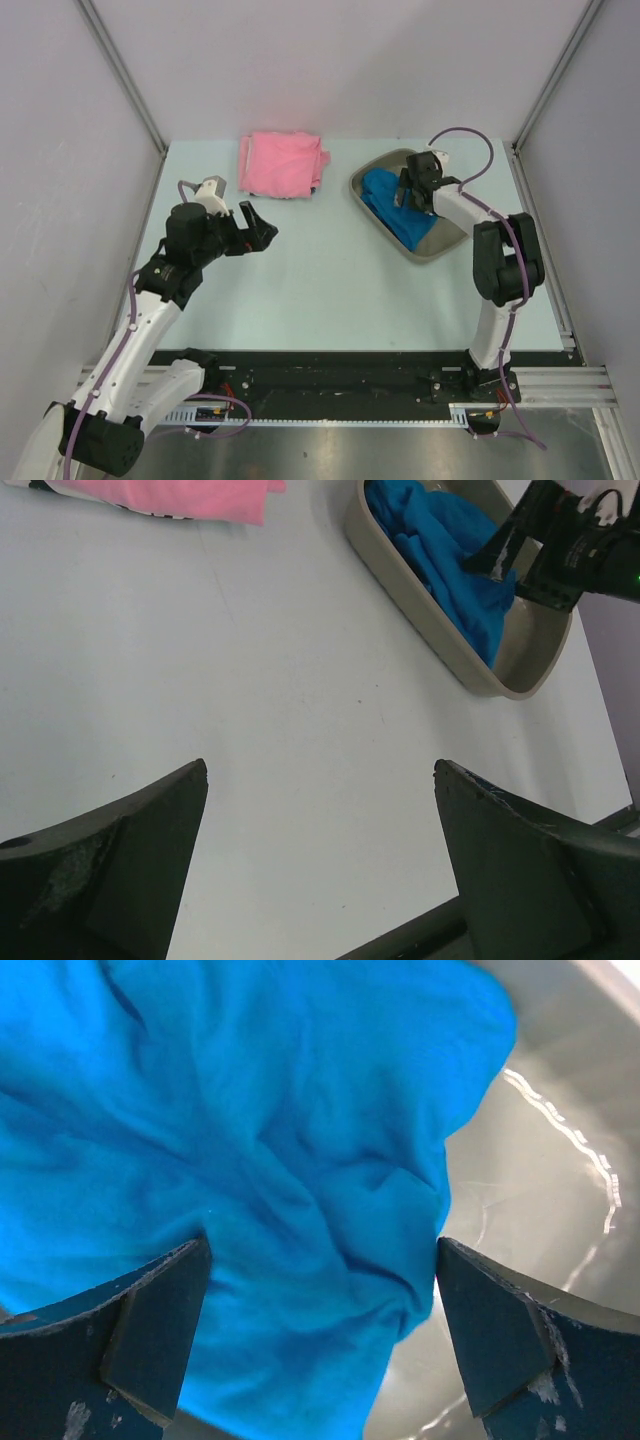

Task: Fold and stack the t-shirts
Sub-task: Grab the tshirt from the pile

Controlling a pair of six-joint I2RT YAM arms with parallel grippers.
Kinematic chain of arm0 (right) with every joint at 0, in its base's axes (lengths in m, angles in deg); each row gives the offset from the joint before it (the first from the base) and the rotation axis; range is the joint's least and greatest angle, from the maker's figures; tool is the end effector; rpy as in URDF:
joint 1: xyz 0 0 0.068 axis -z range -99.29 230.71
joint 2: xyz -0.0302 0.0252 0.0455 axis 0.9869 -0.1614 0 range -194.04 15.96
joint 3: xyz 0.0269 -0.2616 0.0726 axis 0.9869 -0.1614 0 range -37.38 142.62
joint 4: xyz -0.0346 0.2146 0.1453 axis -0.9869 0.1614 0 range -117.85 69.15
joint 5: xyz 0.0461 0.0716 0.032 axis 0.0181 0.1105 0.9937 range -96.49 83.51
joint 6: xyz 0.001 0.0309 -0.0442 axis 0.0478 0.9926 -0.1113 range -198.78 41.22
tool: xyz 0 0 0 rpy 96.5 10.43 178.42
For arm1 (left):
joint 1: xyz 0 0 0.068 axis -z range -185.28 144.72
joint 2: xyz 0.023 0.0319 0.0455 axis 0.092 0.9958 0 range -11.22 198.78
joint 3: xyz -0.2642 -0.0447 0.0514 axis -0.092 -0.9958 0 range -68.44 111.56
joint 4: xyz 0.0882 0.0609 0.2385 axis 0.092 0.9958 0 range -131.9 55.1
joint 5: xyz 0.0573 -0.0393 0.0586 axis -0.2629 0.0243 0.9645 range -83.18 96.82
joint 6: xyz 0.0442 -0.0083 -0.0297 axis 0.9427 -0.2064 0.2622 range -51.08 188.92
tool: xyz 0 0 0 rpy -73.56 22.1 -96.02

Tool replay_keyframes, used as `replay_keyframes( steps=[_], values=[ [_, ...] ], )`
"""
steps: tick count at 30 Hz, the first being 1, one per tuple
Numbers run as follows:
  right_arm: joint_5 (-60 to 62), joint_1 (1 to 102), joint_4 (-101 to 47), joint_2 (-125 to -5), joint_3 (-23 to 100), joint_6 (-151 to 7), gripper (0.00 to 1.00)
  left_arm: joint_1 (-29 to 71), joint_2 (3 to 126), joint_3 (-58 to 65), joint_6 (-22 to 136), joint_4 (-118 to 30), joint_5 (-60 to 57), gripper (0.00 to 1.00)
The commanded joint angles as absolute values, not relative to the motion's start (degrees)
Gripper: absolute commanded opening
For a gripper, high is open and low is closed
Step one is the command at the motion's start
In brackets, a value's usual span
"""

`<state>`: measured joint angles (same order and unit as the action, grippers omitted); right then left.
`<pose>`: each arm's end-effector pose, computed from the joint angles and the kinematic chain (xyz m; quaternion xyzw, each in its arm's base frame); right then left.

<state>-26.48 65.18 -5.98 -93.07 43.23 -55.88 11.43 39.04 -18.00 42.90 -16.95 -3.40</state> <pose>0.4068 0.1003 0.2165 0.1183 0.9206 -0.0441 0.3696 0.1850 -0.0621 0.3316 -0.0202 0.8401 -0.2655 0.4725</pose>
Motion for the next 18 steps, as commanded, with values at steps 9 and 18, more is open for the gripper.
replay_keyframes(
  steps=[9, 18],
  values=[
    [-26.88, 64.72, -6.32, -104.97, 43.74, -53.56, 0.55, 11.59, 37.73, -18.25, 43.08, -16.77, -3.64, 1.00],
    [-40.84, 57.43, -7.89, -89.09, 43.21, -57.50, 0.00, 11.51, 35.71, -18.08, 42.56, -15.27, -3.02, 1.00]
  ],
)
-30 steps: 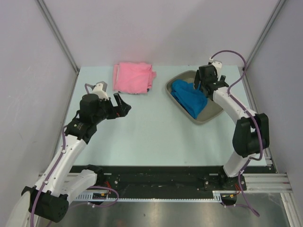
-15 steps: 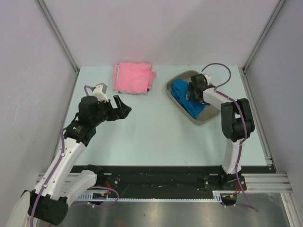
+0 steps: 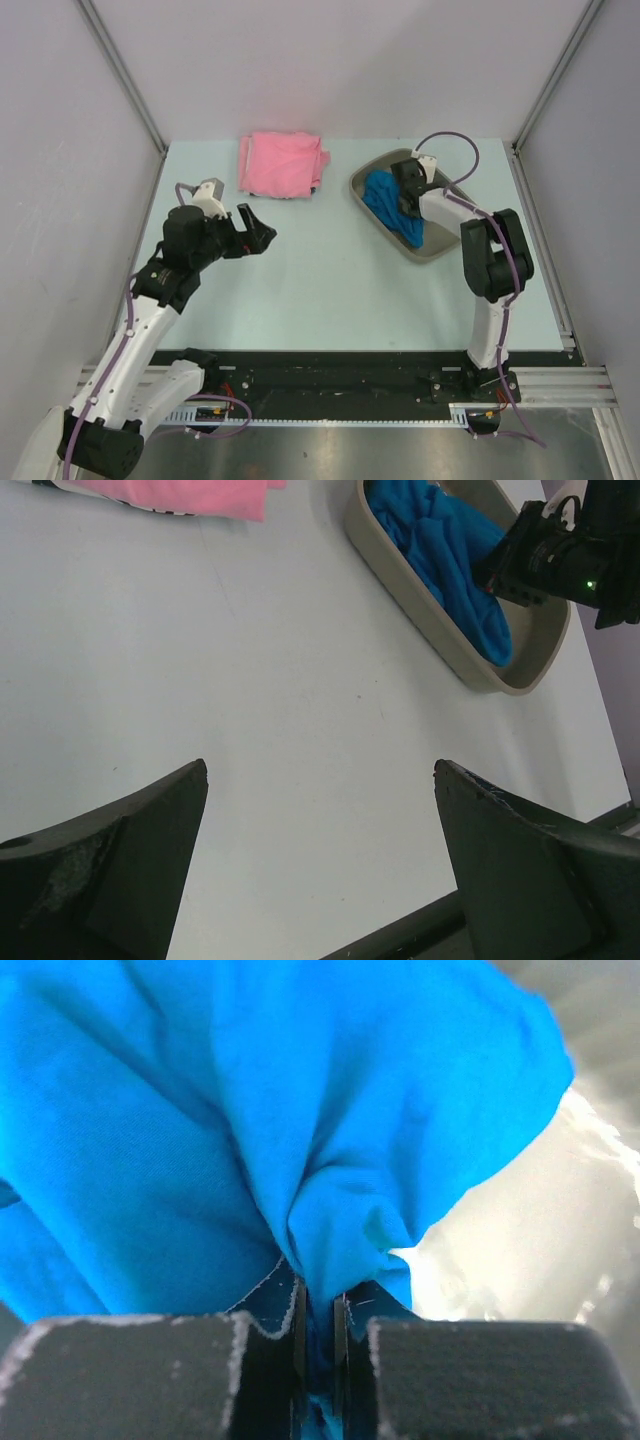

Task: Fold and stack the t-shirts
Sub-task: Grab the tshirt from the pile, then move the tshirt to the center of the board

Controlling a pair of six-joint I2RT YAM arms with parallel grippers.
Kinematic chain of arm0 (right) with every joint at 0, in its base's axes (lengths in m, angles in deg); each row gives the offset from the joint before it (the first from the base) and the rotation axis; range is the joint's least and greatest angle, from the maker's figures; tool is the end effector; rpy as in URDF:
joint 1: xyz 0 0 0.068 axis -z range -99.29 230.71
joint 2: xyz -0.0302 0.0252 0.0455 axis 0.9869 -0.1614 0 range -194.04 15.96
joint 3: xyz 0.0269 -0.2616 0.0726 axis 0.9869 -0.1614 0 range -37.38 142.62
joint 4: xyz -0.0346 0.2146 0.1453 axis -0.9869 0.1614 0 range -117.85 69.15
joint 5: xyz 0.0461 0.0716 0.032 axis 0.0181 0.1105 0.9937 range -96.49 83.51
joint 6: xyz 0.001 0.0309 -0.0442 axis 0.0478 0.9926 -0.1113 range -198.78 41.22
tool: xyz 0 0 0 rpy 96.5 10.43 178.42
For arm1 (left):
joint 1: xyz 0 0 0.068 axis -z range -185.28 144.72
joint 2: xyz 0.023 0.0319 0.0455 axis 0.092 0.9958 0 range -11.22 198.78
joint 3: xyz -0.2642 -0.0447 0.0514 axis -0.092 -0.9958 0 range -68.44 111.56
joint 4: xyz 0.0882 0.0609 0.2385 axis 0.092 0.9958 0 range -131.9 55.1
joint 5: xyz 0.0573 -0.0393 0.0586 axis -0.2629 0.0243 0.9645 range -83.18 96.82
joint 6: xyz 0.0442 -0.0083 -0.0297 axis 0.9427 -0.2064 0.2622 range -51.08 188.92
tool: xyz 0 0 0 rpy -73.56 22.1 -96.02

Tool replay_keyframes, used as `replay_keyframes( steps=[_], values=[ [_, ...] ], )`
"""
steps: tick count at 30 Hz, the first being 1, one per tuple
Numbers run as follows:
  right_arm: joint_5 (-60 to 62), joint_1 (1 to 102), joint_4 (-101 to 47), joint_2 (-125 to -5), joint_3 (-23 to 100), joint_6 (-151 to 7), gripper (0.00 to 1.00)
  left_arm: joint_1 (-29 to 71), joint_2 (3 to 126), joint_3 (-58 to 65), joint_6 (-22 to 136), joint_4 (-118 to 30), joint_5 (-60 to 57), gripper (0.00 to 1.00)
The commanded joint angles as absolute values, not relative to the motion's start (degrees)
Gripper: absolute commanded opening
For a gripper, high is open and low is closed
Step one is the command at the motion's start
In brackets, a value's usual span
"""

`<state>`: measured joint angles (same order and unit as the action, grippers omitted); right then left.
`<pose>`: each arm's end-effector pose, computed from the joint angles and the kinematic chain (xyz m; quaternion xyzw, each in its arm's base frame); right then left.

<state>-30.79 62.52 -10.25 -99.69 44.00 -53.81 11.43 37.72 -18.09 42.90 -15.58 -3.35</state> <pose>0.4191 0.1222 0.1793 0.1232 0.9183 -0.0676 0.3701 0.1792 -0.0604 0.3327 -0.0206 0.8408 -0.2648 0.4717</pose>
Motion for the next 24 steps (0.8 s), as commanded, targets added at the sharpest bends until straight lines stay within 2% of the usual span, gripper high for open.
replay_keyframes(
  steps=[1, 5, 8, 13, 18, 19, 20, 21, 22, 24],
  values=[
    [-42.25, 55.94, -10.16, -82.54, 43.12, -58.73, 0.00, 11.59, 35.19, -18.08, 42.47, -15.18, -3.11, 1.00],
    [-47.44, 46.54, -17.12, -69.05, 43.21, -67.25, 0.00, 11.51, 33.34, -17.90, 41.85, -14.66, -2.58, 1.00],
    [-47.54, 40.47, -16.70, -62.55, 45.05, -70.51, 0.00, 11.51, 32.29, -17.73, 41.33, -13.69, -1.79, 1.00],
    [-49.29, 29.68, -9.51, -56.46, 45.58, -69.47, 0.00, 11.51, 29.91, -17.81, 39.74, -12.64, -1.09, 1.00],
    [-47.71, 24.21, -1.68, -55.22, 41.82, -63.15, 0.00, 11.51, 28.24, -18.43, 37.99, -12.90, -1.44, 1.00],
    [-47.54, 23.85, 1.04, -55.84, 40.76, -61.48, 0.10, 11.51, 27.89, -18.43, 37.72, -12.99, -1.61, 1.00],
    [-47.36, 23.76, 2.28, -56.63, 39.45, -59.55, 0.36, 11.59, 27.89, -18.60, 37.37, -13.07, -1.79, 1.00],
    [-47.71, 23.76, 4.04, -57.59, 38.56, -57.27, 0.81, 11.51, 27.63, -18.87, 37.02, -13.68, -2.23, 1.00],
    [-47.97, 23.85, 7.01, -59.69, 36.73, -55.85, 0.99, 11.51, 27.54, -19.04, 36.84, -13.78, -2.84, 1.00],
    [-48.24, 23.32, 8.79, -60.94, 34.96, -52.33, 1.00, 11.51, 27.45, -19.66, 36.32, -14.21, -3.46, 1.00]
  ],
)
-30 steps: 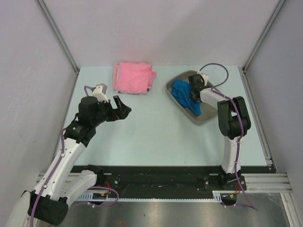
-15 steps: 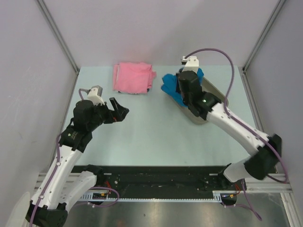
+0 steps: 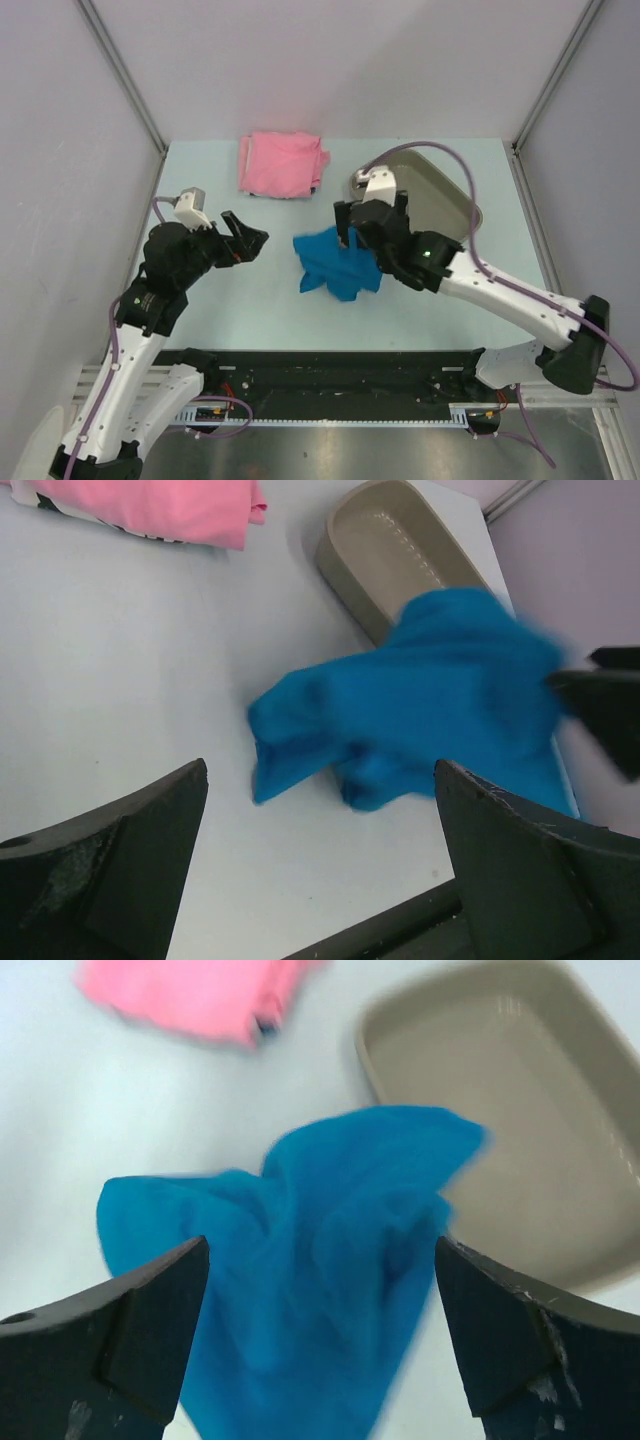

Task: Fold and stack the t-shirts
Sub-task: Move the tshirt to the center of the board

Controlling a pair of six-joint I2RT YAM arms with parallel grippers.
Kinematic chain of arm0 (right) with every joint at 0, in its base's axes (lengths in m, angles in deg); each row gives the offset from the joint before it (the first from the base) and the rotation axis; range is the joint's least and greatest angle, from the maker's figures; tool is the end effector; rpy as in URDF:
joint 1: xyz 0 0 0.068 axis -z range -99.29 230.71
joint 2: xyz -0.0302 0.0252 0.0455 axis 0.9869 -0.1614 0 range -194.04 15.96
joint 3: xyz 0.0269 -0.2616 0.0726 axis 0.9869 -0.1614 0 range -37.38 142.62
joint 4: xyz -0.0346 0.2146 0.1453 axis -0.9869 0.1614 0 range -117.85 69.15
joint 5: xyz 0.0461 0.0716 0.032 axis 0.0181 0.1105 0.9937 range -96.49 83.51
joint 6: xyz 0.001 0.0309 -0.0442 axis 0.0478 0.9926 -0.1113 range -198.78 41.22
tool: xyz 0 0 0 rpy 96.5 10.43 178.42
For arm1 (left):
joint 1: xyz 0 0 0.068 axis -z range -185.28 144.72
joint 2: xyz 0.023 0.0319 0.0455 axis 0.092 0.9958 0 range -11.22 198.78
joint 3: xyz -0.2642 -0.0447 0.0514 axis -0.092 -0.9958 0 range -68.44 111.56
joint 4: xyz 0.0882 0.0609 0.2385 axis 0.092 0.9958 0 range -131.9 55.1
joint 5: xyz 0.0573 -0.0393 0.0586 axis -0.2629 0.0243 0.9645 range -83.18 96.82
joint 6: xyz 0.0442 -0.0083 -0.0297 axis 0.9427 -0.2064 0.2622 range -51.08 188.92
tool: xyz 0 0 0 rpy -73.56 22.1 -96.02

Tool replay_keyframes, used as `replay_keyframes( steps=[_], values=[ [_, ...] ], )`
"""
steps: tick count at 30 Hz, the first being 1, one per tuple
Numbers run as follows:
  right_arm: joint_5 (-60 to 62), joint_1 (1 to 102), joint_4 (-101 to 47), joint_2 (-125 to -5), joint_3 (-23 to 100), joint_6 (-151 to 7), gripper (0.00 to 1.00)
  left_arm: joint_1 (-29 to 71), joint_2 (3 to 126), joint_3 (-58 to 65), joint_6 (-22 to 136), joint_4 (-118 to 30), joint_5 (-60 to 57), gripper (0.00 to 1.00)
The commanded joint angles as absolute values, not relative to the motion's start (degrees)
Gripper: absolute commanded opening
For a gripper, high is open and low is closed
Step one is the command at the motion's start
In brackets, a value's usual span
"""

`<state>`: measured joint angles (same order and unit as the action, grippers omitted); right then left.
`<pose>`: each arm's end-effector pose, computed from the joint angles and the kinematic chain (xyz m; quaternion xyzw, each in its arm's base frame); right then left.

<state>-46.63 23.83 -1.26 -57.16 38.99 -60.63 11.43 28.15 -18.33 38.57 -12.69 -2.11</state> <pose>0.1710 0.2199 0.3998 -0.0824 0.8029 0.0868 0.5840 0.1411 -0.0481 0.3510 -0.0509 0.8087 -0.2905 0.5089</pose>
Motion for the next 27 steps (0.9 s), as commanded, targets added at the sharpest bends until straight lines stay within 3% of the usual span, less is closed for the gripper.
replay_keyframes(
  steps=[1, 5, 9, 16, 27],
  values=[
    [-48.24, 22.97, 8.10, -60.51, 32.43, -52.06, 1.00, 11.51, 27.36, -19.83, 36.14, -14.30, -3.81, 1.00],
    [-49.47, 23.31, 5.64, -57.44, 29.51, -51.35, 1.00, 11.60, 27.97, -20.97, 36.23, -15.44, -5.91, 1.00],
    [-47.72, 29.89, 3.62, -58.74, 29.50, -54.34, 1.00, 12.21, 32.70, -21.68, 36.57, -18.69, -8.81, 1.00],
    [-41.05, 50.52, 3.61, -64.19, 29.50, -52.43, 1.00, 22.13, 45.62, -18.35, 37.45, -24.67, -6.02, 1.00],
    [-45.95, 58.38, 5.28, -55.32, 22.74, -49.60, 1.00, 37.78, 81.65, 11.96, 33.95, -21.79, -4.86, 0.99]
  ],
)
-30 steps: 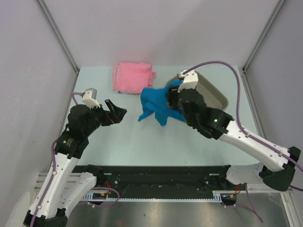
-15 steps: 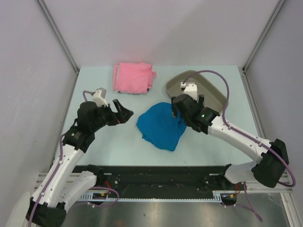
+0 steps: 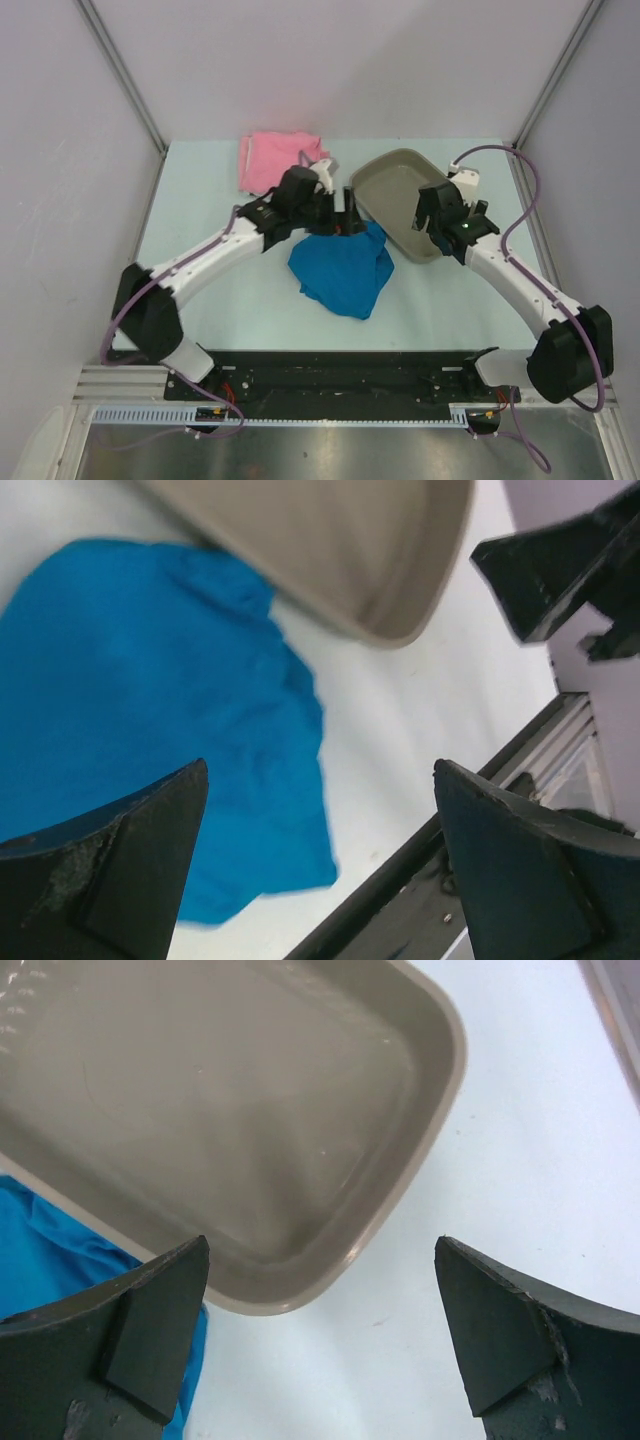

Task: Fold and stack the t-shirts
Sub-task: Move the tshirt to the center of the board

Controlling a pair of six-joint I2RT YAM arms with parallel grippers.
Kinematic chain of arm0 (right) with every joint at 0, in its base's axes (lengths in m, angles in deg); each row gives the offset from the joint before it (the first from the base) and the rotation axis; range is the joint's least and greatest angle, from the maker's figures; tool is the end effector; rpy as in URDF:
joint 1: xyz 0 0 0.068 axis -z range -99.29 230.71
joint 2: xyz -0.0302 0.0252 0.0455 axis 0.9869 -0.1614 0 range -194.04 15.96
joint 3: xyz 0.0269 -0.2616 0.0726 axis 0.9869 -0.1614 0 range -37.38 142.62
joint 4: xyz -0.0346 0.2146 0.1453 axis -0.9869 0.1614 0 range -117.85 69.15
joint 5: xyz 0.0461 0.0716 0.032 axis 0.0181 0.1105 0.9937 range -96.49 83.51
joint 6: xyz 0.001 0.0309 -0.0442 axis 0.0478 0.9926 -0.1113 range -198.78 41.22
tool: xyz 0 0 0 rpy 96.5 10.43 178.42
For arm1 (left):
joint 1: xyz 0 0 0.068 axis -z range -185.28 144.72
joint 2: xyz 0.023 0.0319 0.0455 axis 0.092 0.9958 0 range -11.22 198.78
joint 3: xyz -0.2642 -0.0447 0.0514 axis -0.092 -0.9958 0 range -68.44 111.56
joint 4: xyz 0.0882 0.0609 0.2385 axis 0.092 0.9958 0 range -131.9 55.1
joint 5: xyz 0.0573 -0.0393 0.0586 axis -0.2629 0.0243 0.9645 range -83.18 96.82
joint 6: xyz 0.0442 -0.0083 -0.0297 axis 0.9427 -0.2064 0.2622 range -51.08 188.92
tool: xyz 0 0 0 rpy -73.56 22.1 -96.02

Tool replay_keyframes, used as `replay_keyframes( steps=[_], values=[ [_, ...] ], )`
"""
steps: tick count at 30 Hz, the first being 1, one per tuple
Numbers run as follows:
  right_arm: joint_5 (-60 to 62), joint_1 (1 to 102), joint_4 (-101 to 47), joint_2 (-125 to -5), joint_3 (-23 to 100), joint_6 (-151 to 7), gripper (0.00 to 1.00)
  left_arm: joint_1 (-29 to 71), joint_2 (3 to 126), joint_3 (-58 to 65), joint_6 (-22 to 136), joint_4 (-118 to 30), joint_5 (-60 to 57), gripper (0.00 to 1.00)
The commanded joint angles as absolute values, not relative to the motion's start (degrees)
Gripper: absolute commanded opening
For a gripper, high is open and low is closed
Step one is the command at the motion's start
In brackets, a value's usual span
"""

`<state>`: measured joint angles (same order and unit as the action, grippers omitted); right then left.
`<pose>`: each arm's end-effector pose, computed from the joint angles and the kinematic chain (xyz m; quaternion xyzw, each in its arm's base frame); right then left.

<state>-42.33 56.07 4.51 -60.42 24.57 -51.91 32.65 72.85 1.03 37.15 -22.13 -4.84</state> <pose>0.2637 0.0979 0.2921 0.1304 0.8823 -0.1055 0.4398 0.2597 -0.2115 0.3110 0.0946 0.8761 -0.3390 0.3295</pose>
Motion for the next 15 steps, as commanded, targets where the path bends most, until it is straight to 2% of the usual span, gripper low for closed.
replay_keyframes(
  steps=[1, 5, 9, 15],
  values=[
    [-45.95, 59.08, 5.37, -53.66, 21.51, -49.60, 1.00, 40.40, 84.11, 16.68, 32.98, -20.82, -4.34, 0.98],
    [-46.22, 63.48, 6.77, -49.10, 19.31, -48.11, 1.00, 45.16, 96.49, 24.17, 24.14, -16.16, -1.53, 0.94],
    [-44.65, 68.57, 7.04, -43.64, 17.46, -46.61, 1.00, 47.01, 102.75, 28.15, 14.97, -16.85, -3.37, 0.90],
    [-41.65, 73.41, 7.75, -39.59, 16.93, -46.70, 1.00, 48.07, 107.33, 33.95, 7.05, -11.76, -0.13, 0.82]
  ],
)
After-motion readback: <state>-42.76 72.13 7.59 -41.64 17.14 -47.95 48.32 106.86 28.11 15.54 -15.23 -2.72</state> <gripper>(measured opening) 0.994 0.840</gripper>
